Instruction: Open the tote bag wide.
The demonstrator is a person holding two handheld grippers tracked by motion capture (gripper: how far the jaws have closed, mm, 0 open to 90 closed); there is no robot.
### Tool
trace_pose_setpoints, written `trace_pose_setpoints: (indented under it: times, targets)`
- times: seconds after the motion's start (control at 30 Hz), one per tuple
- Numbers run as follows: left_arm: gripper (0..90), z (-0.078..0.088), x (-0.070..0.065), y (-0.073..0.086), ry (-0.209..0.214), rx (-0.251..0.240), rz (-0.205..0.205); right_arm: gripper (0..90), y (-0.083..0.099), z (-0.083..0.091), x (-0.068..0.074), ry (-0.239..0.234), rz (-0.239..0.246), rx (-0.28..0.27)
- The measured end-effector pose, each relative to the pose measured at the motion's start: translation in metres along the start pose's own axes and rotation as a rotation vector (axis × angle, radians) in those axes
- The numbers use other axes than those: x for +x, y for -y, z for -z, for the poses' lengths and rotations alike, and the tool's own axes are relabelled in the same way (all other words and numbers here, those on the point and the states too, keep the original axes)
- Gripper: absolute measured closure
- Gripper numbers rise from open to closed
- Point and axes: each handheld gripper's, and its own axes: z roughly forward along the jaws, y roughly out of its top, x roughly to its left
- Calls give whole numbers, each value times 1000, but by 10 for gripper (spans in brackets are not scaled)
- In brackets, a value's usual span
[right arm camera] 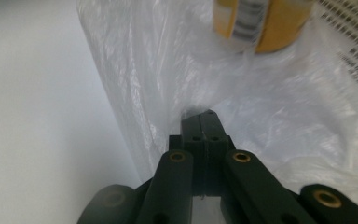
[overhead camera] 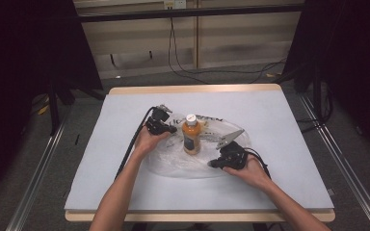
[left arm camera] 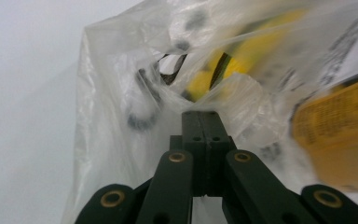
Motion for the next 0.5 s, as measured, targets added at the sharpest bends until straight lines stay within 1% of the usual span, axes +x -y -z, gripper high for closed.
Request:
trace_pose_setpoints:
  times: [0.03,0.07,0.23,0.27,0.3,0.33,0.37,0.43,0.5]
  targets:
    - [900,4,-1,-1,18,-22,-12,900,-1,2,-2,2,-12,-16]
    - [900,9,-3,-1,28,-36,-14,900,-2,4,-2,9,-23,-34]
    - [900,27,-20,3,43,-91,-45,900,-5,17,-1,51,-37,-112]
    - [900,31,-22,5,44,-109,-54,900,-5,20,-1,64,-40,-131]
    - [900,36,-24,5,43,-122,-55,900,-5,23,-1,83,-45,-154]
    - [900,40,-25,7,57,-143,-52,900,-6,27,-1,95,-51,-172]
    - [900,45,-26,7,57,-156,-47,900,-6,30,-2,104,-57,-195]
    - [900,54,-28,10,76,-193,-55,900,-5,37,-5,127,-75,-244]
    - [900,61,-31,15,82,-228,-60,900,-4,44,-6,146,-80,-282]
